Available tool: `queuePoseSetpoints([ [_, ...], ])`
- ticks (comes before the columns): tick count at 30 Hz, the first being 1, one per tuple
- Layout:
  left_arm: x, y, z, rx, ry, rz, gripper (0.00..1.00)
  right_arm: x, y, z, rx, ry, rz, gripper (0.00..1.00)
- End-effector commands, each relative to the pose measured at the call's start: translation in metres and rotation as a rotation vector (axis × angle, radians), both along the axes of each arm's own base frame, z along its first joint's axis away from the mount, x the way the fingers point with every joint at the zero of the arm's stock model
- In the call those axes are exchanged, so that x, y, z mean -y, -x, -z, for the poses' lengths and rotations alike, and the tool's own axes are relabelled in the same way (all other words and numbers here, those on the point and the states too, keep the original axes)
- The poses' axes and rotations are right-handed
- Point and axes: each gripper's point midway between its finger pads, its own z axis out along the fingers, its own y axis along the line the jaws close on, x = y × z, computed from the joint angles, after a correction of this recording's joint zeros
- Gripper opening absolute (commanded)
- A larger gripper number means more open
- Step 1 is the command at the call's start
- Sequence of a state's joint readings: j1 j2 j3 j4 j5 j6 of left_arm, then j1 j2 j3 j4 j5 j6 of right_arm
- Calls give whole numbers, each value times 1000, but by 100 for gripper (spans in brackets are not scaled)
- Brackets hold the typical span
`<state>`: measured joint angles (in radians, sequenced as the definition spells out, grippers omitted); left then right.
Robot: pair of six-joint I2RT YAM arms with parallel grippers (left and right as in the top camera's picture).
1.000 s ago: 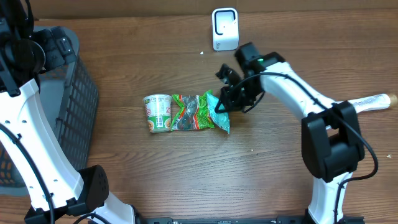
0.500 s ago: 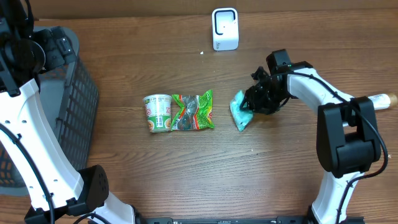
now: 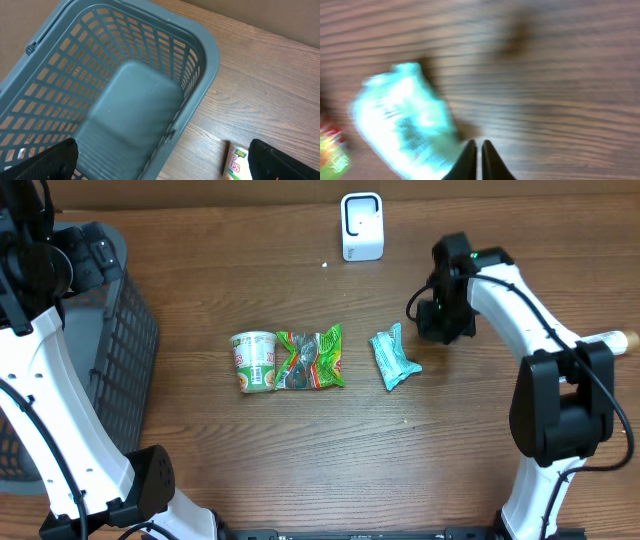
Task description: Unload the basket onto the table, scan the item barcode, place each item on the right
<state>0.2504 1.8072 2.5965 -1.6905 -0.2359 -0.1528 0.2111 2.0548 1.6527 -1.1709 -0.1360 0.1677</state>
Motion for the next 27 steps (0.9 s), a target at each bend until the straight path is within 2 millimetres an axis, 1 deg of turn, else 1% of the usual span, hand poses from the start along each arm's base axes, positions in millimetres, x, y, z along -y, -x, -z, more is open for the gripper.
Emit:
queuePoseSetpoints([
  [1, 0, -2, 1, -6, -7, 14, 100, -48, 7, -45, 46, -201, -77, 4],
  [3, 0, -2, 1, -6, -7, 14, 100, -60, 13, -40, 25, -233, -97, 4],
  [4, 0, -2, 1, -6, -7, 14, 100, -64, 17, -35, 15, -238, -107, 4],
  [5, 0, -1, 1, -6, -7, 13, 100, -73, 22, -23, 7, -245, -120, 4],
  [6, 0, -2, 1, -6, -7, 14, 100, -76, 23, -19, 7, -246, -119, 4],
  [7, 0, -2, 1, -6, -7, 14, 100, -80, 25, -10, 4, -247, -112, 4],
  [8, 0, -2, 1, -6, -7, 14, 100, -81, 25, -6, 4, -248, -108, 4],
  [10, 0, -2, 1, -6, -7, 14, 100, -84, 29, 11, -2, -255, -91, 4],
  [13, 0, -2, 1, -6, -7, 14, 100, -83, 33, 27, -2, -256, -76, 4],
  [14, 0, -2, 1, -6, -7, 14, 100, -80, 33, 33, 3, -253, -70, 4],
  [15, 0, -2, 1, -6, -7, 14, 100, -69, 32, 49, 13, -211, -31, 4],
  [16, 0, -2, 1, -6, -7, 14, 100, -64, 33, 57, 12, -188, -16, 4],
  [19, 0, -2, 1, -6, -7, 14, 100, -48, 34, 77, -21, -174, 28, 4],
  [20, 0, -2, 1, -6, -7, 14, 100, -44, 33, 79, -25, -178, 36, 4],
  [21, 0, -2, 1, -6, -7, 14, 100, -33, 30, 83, -29, -174, 43, 4],
  [25, 0, -1, 1, -6, -7, 13, 100, -16, 31, 95, -50, -175, 21, 5],
  [26, 0, -2, 1, -6, -7, 14, 100, -14, 33, 99, -58, -175, 7, 10],
  [27, 0, -2, 1, -6, -7, 14, 100, -16, 34, 100, -60, -191, -21, 24],
])
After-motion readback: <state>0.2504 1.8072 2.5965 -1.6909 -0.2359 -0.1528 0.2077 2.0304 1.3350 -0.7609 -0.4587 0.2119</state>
